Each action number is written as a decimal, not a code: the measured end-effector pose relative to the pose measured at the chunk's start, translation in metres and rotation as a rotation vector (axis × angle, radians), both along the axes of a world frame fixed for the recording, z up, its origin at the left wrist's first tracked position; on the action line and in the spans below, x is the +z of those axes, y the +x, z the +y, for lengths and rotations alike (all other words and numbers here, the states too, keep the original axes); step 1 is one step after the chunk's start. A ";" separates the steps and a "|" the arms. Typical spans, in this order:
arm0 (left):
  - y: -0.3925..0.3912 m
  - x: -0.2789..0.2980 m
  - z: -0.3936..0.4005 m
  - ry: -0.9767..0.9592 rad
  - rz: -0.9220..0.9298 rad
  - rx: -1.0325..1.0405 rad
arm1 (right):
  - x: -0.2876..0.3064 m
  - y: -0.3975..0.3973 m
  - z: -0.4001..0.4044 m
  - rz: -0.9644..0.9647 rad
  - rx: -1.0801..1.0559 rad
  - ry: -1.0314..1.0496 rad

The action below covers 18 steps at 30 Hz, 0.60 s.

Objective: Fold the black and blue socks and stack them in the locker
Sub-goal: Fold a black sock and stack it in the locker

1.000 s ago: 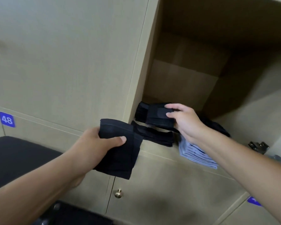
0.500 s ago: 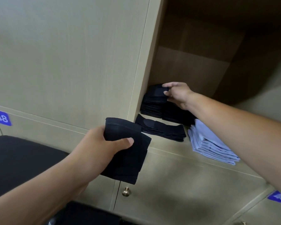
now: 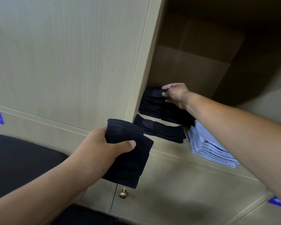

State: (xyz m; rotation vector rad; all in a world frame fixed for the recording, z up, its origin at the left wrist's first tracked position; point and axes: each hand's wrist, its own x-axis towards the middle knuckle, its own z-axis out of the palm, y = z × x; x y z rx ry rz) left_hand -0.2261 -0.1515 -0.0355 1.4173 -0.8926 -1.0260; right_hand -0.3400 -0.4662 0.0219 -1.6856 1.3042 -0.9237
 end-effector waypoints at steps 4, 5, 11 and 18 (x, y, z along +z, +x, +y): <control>0.002 0.000 0.000 0.006 -0.006 0.010 | -0.003 0.001 -0.008 0.113 -0.010 -0.055; 0.002 -0.001 0.000 0.008 -0.005 0.013 | -0.004 0.000 -0.009 0.168 -0.003 -0.087; 0.005 -0.003 0.000 0.006 0.000 0.014 | 0.003 -0.006 -0.001 0.398 0.045 -0.175; 0.007 0.000 0.002 0.011 -0.008 0.019 | 0.009 -0.011 0.017 0.341 0.069 -0.254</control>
